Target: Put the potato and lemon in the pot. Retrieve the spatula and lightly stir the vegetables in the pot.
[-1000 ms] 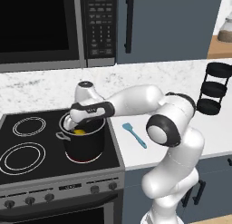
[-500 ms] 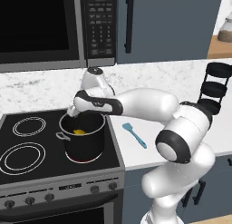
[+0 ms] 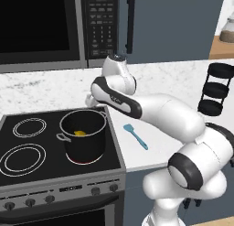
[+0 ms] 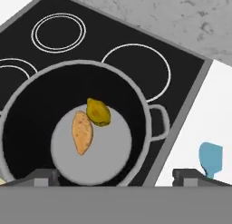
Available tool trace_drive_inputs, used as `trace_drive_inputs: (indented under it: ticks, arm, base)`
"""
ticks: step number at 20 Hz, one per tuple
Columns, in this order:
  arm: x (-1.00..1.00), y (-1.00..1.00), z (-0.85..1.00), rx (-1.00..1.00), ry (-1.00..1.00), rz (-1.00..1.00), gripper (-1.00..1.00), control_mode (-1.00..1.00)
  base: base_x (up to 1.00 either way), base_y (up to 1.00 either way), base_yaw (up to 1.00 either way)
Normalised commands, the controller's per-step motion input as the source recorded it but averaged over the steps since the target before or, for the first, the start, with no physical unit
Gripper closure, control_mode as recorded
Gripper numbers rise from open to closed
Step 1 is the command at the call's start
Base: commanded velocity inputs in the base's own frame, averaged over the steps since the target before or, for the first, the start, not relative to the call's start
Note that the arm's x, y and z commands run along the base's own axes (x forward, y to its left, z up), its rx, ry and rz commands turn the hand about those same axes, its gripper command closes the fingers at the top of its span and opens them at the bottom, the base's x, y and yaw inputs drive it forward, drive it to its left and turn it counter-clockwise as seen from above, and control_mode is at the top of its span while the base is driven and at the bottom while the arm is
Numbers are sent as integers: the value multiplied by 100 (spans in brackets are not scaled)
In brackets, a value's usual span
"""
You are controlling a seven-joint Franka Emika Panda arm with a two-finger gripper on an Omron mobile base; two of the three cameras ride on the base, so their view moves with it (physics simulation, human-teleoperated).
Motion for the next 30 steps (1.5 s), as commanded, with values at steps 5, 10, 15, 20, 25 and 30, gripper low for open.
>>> trace_drive_inputs:
  ticks: [5,10,15,20,25,30]
  arm:
    - [-31,-97,0,0,1,-14,-100,-100]
    - [3,-98,-12,3,3,-11,-100,-100]
    - [5,-63,-62,0,11,0,-100,-100]
    - [0,-5,-51,0,12,0,-100,-100]
    - [0,-14,-38,0,15,0,-100,-100]
    - [0,-15,-44,0,6,0,-100,-100]
  base:
    - [0,0,0]
    - [0,0,0]
    - [0,0,0]
    - [0,0,0]
    - [0,0,0]
    - [0,0,0]
